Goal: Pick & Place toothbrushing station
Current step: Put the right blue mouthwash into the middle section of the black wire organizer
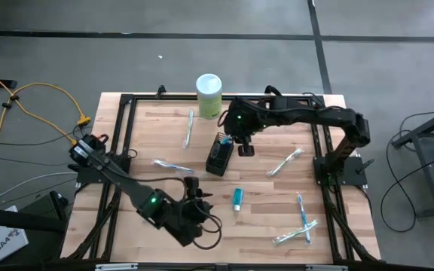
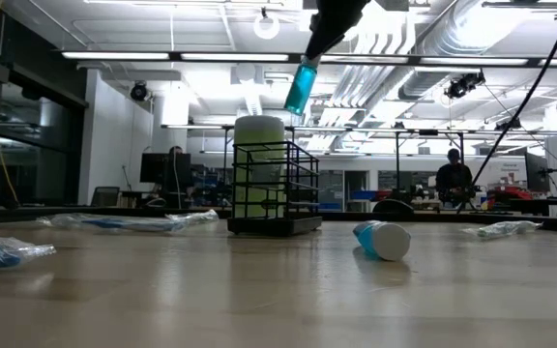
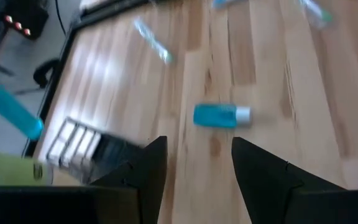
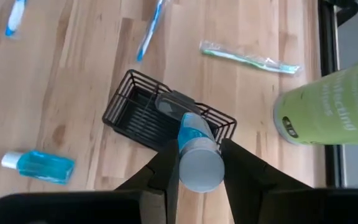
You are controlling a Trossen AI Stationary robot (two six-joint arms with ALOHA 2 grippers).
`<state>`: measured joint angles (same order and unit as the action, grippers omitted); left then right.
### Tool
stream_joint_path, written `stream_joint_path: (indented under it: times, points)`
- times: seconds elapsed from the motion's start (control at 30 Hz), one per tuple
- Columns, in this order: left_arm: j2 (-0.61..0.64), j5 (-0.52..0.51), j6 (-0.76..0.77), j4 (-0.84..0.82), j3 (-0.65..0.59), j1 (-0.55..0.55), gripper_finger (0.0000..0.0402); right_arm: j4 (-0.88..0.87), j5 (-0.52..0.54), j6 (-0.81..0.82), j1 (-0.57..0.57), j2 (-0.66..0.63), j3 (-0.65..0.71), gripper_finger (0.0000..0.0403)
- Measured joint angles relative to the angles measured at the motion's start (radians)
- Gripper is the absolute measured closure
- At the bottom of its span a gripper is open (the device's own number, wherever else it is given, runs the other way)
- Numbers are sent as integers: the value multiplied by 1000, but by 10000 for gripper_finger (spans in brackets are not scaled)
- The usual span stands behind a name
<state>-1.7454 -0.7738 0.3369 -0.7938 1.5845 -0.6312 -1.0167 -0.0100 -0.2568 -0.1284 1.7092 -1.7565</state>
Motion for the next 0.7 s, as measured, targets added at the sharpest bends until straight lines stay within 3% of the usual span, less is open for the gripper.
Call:
stream_joint_path:
  times: [0.43, 0.7]
  points:
    - [0, -14, 338, -289, 0, -143, 233, -16, -42, 3, 1, -1, -7, 315]
    - [0, -56, 542, -582, 0, -134, 241, 0, -46, 39, 2, -1, -7, 315]
